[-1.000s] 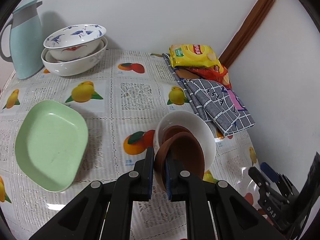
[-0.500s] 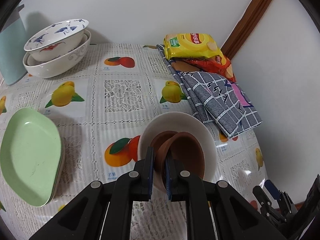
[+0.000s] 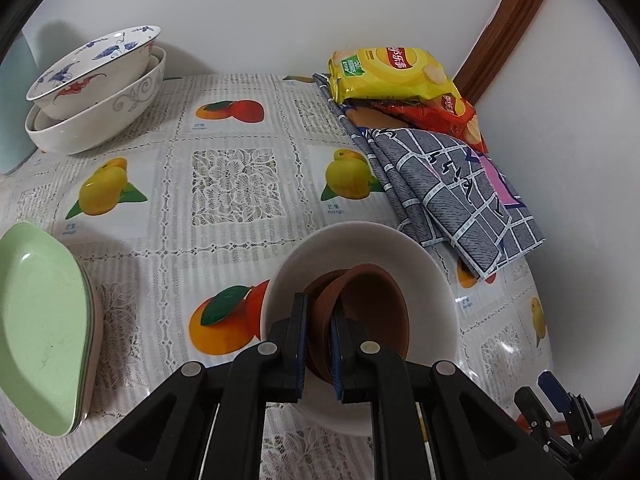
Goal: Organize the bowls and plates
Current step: 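Lower the left gripper's terracotta bowl onto the other inside the white bowl and open, then move both grippers to the rim of the white bowl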
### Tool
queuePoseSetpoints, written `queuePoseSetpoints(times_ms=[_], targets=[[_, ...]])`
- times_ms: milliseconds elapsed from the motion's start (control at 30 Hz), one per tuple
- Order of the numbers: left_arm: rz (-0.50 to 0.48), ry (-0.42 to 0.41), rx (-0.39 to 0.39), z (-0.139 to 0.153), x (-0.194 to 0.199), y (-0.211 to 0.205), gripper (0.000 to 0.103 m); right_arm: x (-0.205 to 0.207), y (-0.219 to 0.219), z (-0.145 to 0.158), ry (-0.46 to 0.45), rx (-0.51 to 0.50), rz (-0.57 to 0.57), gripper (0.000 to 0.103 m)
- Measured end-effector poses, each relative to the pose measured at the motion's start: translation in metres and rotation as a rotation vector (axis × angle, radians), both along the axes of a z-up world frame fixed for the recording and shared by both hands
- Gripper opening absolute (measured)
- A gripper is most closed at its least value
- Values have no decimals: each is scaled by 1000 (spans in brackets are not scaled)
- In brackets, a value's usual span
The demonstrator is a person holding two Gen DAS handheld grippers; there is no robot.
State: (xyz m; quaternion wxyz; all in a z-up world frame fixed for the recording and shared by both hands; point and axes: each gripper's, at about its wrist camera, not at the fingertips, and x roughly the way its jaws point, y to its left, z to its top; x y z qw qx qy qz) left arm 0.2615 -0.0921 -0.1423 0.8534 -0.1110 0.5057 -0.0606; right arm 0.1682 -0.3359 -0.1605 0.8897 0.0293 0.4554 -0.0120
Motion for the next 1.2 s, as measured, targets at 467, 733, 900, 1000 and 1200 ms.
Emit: queuePoseSetpoints(times_ms=[467, 733, 900, 1000, 1200], targets=[[-26, 11, -43, -6, 2, 2, 14, 0, 8, 0, 13, -16, 23, 54], [-79, 20, -42, 3, -9, -4, 31, -6, 14, 6, 7, -14, 33, 54], [-97, -44, -7, 26, -28, -8, 45, -10, 19, 17, -24, -22, 46, 57], [-101, -63, -1, 37, -36, -5, 45, -9, 23, 25, -41, -36, 47, 60], [-78, -93, 20, 54, -53, 3, 47, -11, 29, 45, -90, -40, 49, 60]])
